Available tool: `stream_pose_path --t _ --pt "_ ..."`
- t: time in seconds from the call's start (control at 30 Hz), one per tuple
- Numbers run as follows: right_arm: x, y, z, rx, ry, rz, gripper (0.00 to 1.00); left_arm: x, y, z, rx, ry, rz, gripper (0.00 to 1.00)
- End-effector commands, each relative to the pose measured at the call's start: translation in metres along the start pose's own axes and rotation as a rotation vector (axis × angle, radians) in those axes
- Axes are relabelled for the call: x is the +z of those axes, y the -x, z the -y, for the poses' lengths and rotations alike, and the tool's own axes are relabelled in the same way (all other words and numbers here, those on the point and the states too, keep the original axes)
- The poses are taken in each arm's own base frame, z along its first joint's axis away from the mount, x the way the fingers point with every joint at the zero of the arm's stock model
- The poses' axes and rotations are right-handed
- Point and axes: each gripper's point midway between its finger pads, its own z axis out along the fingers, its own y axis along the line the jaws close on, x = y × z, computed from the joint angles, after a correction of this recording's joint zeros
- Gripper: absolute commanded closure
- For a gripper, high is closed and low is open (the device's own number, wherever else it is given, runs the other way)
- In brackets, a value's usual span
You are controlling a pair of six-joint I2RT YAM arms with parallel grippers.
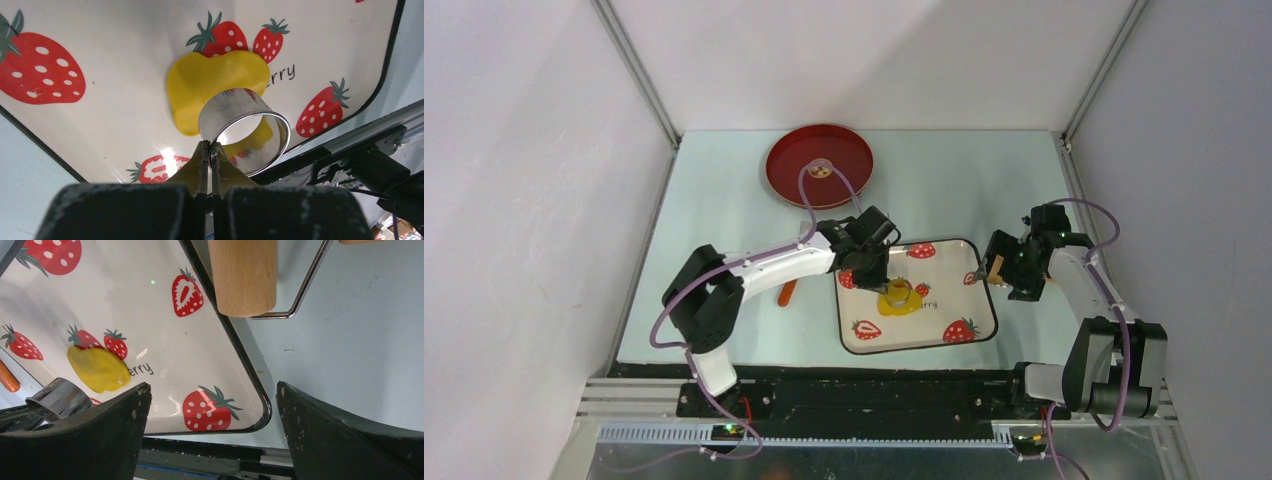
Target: Roll out the dumpling wrappers from the dough
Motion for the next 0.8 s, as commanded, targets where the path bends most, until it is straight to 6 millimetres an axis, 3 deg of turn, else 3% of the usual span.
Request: stream_pose_path --t 0.0,0.77 --pt "0.001 0.002 -0.002 -0.022 0.015 0.004 0.01 0.002 0.008 0.008 -0.005 -0.001 0.033 1.0" --pt "0.002 0.0 -0.005 -0.034 0.027 -0.01 0.0 0.022 0.003 0.004 -0.002 0.027 -0.009 1.0"
